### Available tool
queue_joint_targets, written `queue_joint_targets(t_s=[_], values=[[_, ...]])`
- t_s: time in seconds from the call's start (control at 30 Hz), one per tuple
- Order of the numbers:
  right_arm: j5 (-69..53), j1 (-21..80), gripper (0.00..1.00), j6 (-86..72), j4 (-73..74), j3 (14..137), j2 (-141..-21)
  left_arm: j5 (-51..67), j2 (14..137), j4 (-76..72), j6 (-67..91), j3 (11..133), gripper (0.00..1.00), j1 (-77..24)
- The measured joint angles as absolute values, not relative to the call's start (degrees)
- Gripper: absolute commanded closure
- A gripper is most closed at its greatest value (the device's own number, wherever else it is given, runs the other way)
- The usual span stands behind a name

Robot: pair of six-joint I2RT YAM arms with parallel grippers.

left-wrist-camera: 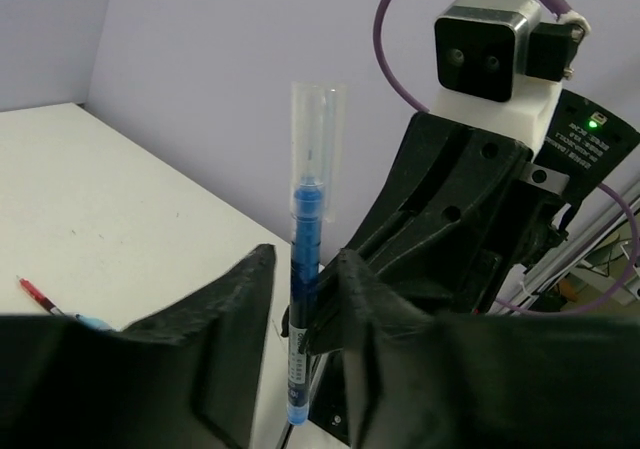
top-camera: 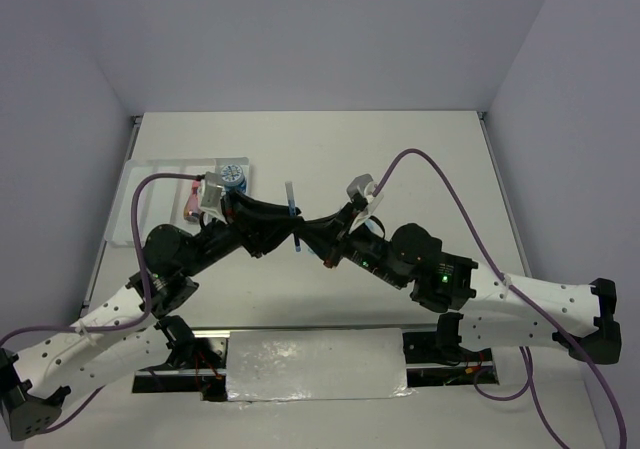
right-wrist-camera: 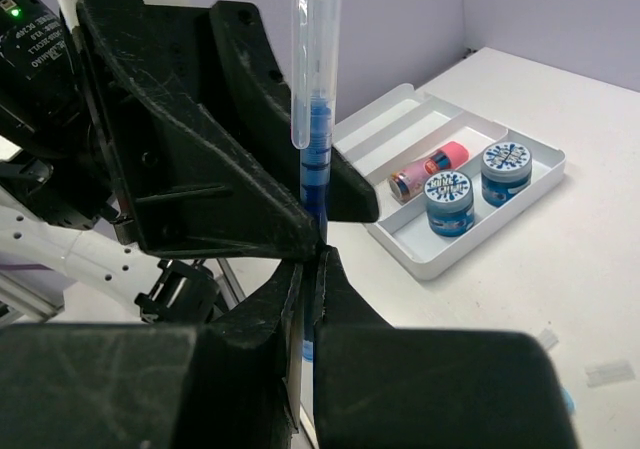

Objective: Sort the stationery into containers
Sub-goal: Close the pen cap on the pen.

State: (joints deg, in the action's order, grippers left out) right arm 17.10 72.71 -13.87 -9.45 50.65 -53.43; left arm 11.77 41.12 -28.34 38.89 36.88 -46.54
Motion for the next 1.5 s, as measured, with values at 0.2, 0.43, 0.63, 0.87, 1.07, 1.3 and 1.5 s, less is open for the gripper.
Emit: queue_joint_targets(t_s=[0.2,0.43,0.63,0.87,1.07,1.3,1.5], values=[[16.6,72.7,1.00,-13.5,-9.6,50.7,-53.4,12.8,41.0,-28.2,37.0,37.2,0.84,-46.5],[14.8,72.6,1.00,-12.2,-9.8,50.5,-52.9,14.3,41.0,-28.8,35.7,37.3,1.00,-46.5],[11.2,72.5,0.63,-9.7,-11.0,49.4,-51.3,19.3,41.3,-31.5,33.4,37.3,1.00,-46.6],[8.2,72.5,0.58,-8.1,-12.2,48.4,-51.2,26.2,41.9,-35.3,33.1,37.3,1.00,-46.8],[5.1,72.6,0.77,-7.8,-13.3,48.4,-51.6,27.1,41.9,-37.2,32.9,36.9,1.00,-47.0],[1.5,72.5,1.00,-7.2,-14.1,48.9,-52.6,27.0,41.3,-38.0,32.7,36.3,0.84,-47.1],[-0.9,72.4,1.00,-6.0,-14.4,48.7,-52.8,27.8,41.0,-34.3,29.1,37.9,0.01,-47.6]])
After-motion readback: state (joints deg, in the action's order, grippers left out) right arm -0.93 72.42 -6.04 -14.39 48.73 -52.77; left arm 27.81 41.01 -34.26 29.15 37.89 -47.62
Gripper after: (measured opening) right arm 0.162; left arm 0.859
